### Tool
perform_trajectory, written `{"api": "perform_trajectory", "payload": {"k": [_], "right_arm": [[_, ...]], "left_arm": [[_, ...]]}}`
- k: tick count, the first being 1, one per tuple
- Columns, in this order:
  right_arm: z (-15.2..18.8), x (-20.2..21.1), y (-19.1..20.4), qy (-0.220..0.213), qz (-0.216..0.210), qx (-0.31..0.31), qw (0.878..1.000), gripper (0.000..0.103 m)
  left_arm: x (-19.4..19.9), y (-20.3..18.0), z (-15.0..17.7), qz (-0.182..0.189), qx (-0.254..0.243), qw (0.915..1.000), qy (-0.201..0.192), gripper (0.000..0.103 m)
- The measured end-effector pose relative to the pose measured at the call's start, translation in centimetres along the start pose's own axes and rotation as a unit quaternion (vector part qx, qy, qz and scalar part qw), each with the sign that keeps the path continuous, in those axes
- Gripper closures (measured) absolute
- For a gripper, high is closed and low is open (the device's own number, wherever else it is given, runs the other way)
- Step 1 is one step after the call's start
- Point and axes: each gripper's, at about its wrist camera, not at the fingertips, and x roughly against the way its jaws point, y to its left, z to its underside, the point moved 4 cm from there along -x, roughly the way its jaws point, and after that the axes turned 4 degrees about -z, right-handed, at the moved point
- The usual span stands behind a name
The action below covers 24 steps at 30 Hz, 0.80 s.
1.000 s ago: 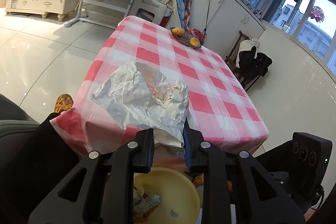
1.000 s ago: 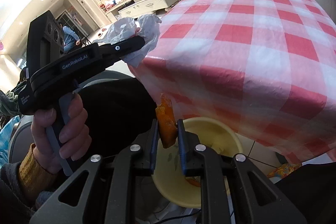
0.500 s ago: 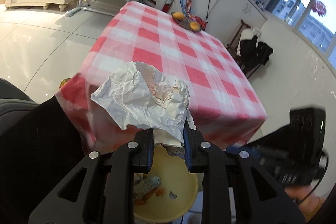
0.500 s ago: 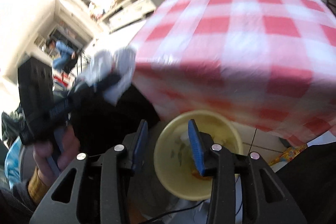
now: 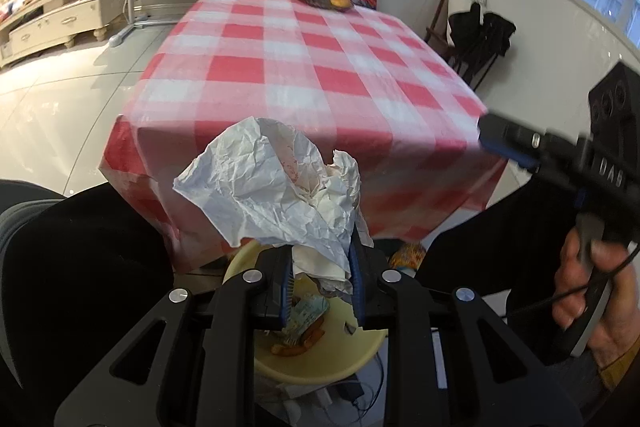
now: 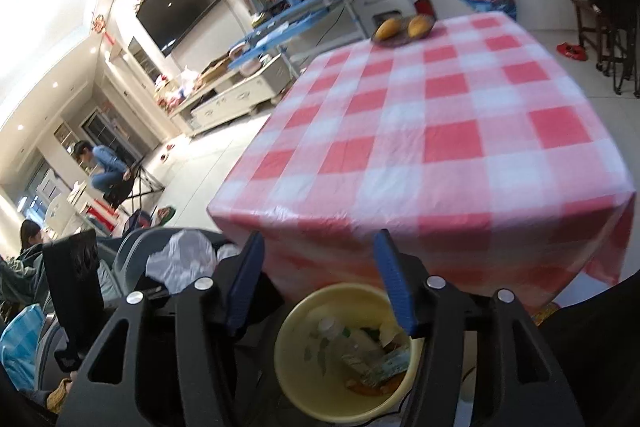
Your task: Collect trash
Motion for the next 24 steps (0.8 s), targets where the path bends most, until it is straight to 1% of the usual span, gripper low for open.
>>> {"api": "perform_trajectory", "payload": {"k": [3, 6, 7, 8, 9, 10, 11, 12, 13, 15, 16, 17, 18, 19, 20, 21, 22, 23, 24], "right_arm": [[-0.6, 0.5, -0.3, -0.014, 0.008, 0.004, 1.0, 0.046], [-1.1, 0.7, -0.3, -0.027, 0.025, 0.02, 0.999, 0.041], [-1.2, 0.8, -0.2, -0.03, 0.029, 0.025, 0.999, 0.038], [-1.3, 0.7, -0.2, -0.032, 0.036, 0.032, 0.998, 0.035], [-1.4, 0.8, -0.1, -0.034, 0.043, 0.039, 0.998, 0.034], [-1.5, 0.9, 0.1, -0.038, 0.057, 0.048, 0.996, 0.032], [-1.6, 1.0, 0.1, -0.041, 0.068, 0.055, 0.995, 0.031], [-1.7, 1.2, 0.2, -0.044, 0.078, 0.062, 0.994, 0.03], [-1.8, 1.5, 0.4, -0.053, 0.096, 0.073, 0.991, 0.027], [-2.1, 2.4, 0.8, -0.076, 0.134, 0.098, 0.983, 0.021], [-2.3, 2.9, 1.0, -0.087, 0.149, 0.107, 0.979, 0.017], [-2.4, 3.4, 1.1, -0.099, 0.164, 0.116, 0.975, 0.016], [-2.6, 4.0, 1.1, -0.111, 0.179, 0.125, 0.97, 0.016], [-2.7, 4.5, 1.2, -0.124, 0.195, 0.135, 0.964, 0.016], [-2.7, 5.1, 1.4, -0.133, 0.21, 0.143, 0.958, 0.015], [-2.7, 5.4, 1.4, -0.14, 0.219, 0.149, 0.954, 0.015], [-2.7, 5.9, 1.6, -0.15, 0.229, 0.158, 0.949, 0.014], [-2.6, 6.3, 1.8, -0.159, 0.238, 0.167, 0.944, 0.013], [-2.6, 6.8, 2.0, -0.168, 0.246, 0.174, 0.939, 0.013]], "left_arm": [[-0.2, -0.6, 0.4, -0.005, -0.017, 0.9997, 0.015, 0.081], [-0.6, -1.3, 1.0, -0.011, -0.038, 0.9984, 0.04, 0.079], [-1.0, -1.5, 1.3, -0.012, -0.049, 0.997, 0.06, 0.078], [-1.3, -1.6, 1.5, -0.015, -0.056, 0.9959, 0.07, 0.077], [-1.5, -1.8, 1.9, -0.02, -0.068, 0.9938, 0.085, 0.071], [-1.7, -2.0, 2.1, -0.025, -0.077, 0.9922, 0.095, 0.068], [-1.7, -2.1, 2.3, -0.034, -0.085, 0.9909, 0.098, 0.063], [-1.4, -2.1, 2.3, -0.047, -0.092, 0.9902, 0.094, 0.058], [-1.2, -2.0, 2.2, -0.054, -0.094, 0.9902, 0.088, 0.055], [-0.2, -1.5, 1.5, -0.07, -0.095, 0.991, 0.064, 0.05], [0.6, -1.1, 0.9, -0.085, -0.094, 0.9911, 0.04, 0.049], [1.6, -0.6, 0.1, -0.099, -0.091, 0.9909, 0.013, 0.045], [2.3, -0.2, -0.7, -0.108, -0.088, 0.9903, -0.009, 0.042], [3.3, 0.2, -1.5, -0.117, -0.08, 0.9892, -0.039, 0.04], [4.5, 0.6, -2.3, -0.121, -0.069, 0.9879, -0.069, 0.035], [5.7, 1.0, -3.0, -0.121, -0.057, 0.9857, -0.102, 0.03], [6.6, 1.3, -3.5, -0.121, -0.049, 0.9833, -0.127, 0.028], [7.5, 1.6, -4.0, -0.12, -0.041, 0.98, -0.154, 0.022], [8.5, 1.9, -4.3, -0.122, -0.033, 0.9745, -0.186, 0.017]]}}
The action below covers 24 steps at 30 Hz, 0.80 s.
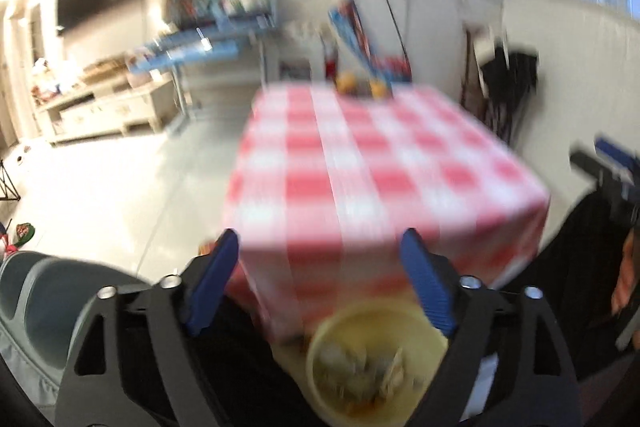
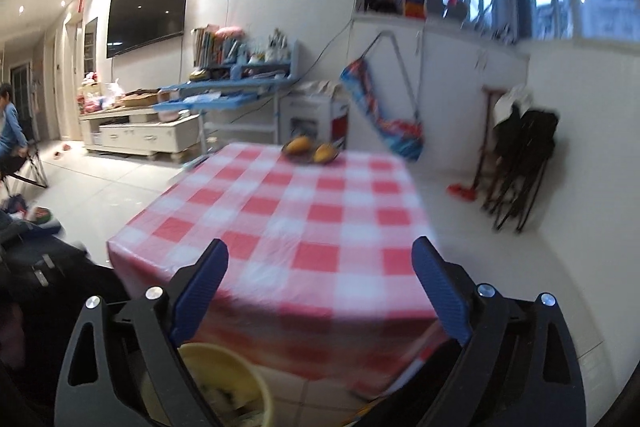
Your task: Collect trash
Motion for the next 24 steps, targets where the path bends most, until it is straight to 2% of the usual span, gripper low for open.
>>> {"api": "perform_trajectory", "payload": {"k": [2, 4, 14, 24], "right_arm": [[-0.3, 0.8, -0.2, -0.019, 0.016, 0.009, 1.0, 0.01], [-0.5, 1.1, -0.5, -0.027, 0.024, 0.01, 0.999, 0.01], [0.7, -0.9, 1.1, -0.003, 0.019, 0.043, 0.999, 0.008], [1.0, -0.6, 1.4, 0.003, 0.024, 0.047, 0.999, 0.008]], "left_arm": [[0.3, 0.5, -0.6, -0.009, 0.011, 0.9995, -0.029, 0.014], [0.0, 1.0, -0.4, -0.014, 0.025, 0.9989, -0.038, 0.014], [-1.5, 2.4, 0.5, -0.03, 0.066, 0.997, -0.028, 0.013], [-1.6, 2.7, 0.7, -0.034, 0.069, 0.9967, -0.027, 0.011]]}}
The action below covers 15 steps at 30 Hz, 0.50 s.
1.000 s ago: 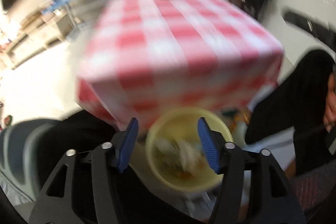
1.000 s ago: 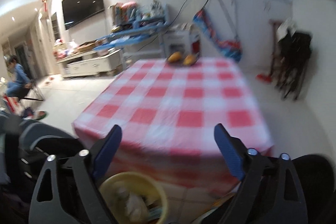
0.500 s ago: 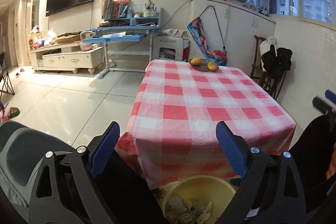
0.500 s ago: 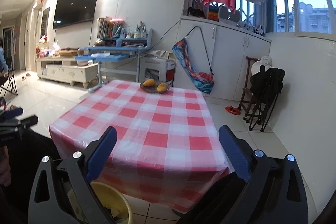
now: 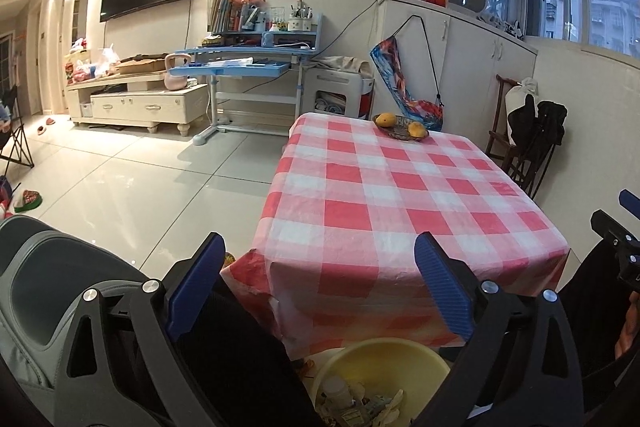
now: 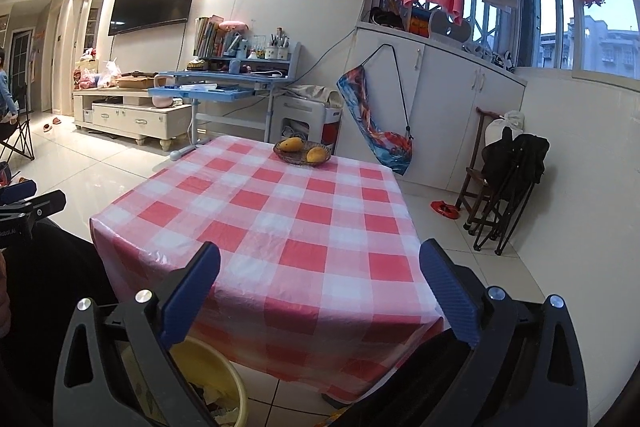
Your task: Collect trash
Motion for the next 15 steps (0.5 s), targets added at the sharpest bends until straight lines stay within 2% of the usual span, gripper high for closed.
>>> {"api": "perform_trajectory", "payload": {"k": [15], "right_arm": [[0.02, 0.0, 0.3, 0.004, 0.001, 0.007, 1.0, 0.008]], "left_arm": [[0.03, 0.27, 0.02, -0.001, 0.007, 1.0, 0.0, 0.01]]}}
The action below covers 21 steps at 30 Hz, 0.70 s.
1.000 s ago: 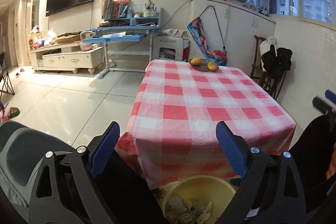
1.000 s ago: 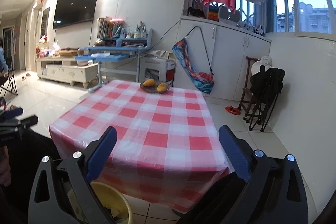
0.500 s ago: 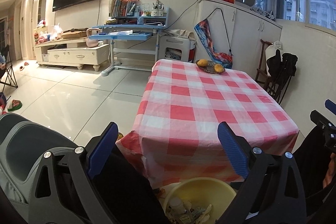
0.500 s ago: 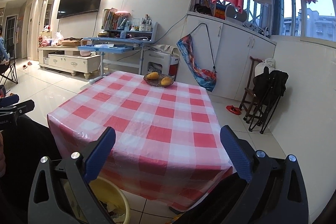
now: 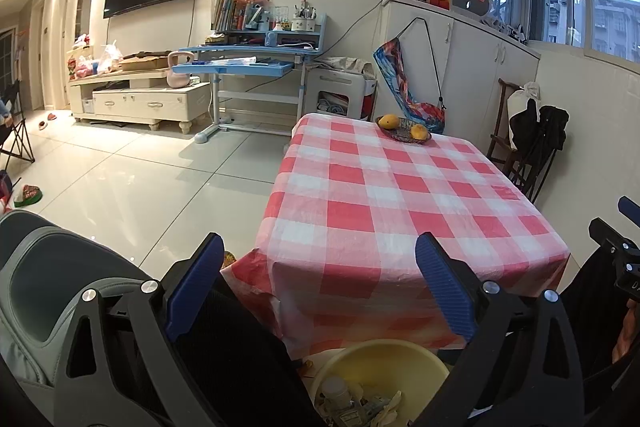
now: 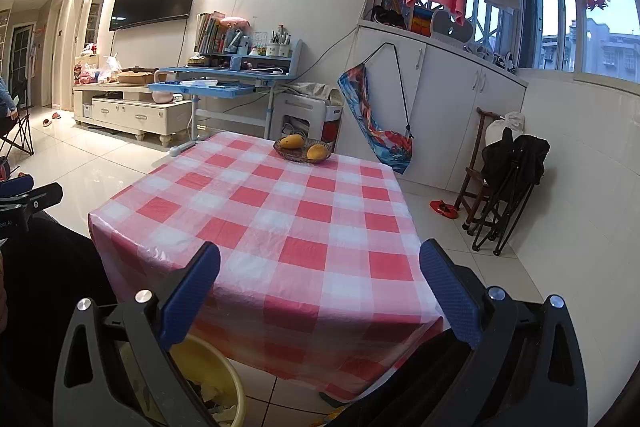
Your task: Collect trash
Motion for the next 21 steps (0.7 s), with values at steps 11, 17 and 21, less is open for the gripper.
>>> {"api": "perform_trajectory", "payload": {"k": [11, 17, 21], "right_arm": [[0.01, -0.03, -0.06, 0.0, 0.0, 0.0, 1.0, 0.008], [-0.01, 0.02, -0.03, 0.0, 0.0, 0.0, 1.0, 0.008], [0.08, -0.04, -0.15, 0.001, 0.0, -0.003, 1.0, 0.008]], "left_arm": [[-0.02, 0.04, 0.06, 0.0, 0.0, 1.0, 0.0, 0.01], [-0.04, 0.05, 0.09, 0.0, 0.0, 1.0, 0.0, 0.01], [-0.06, 0.05, 0.12, 0.0, -0.001, 1.0, 0.0, 0.01]]}}
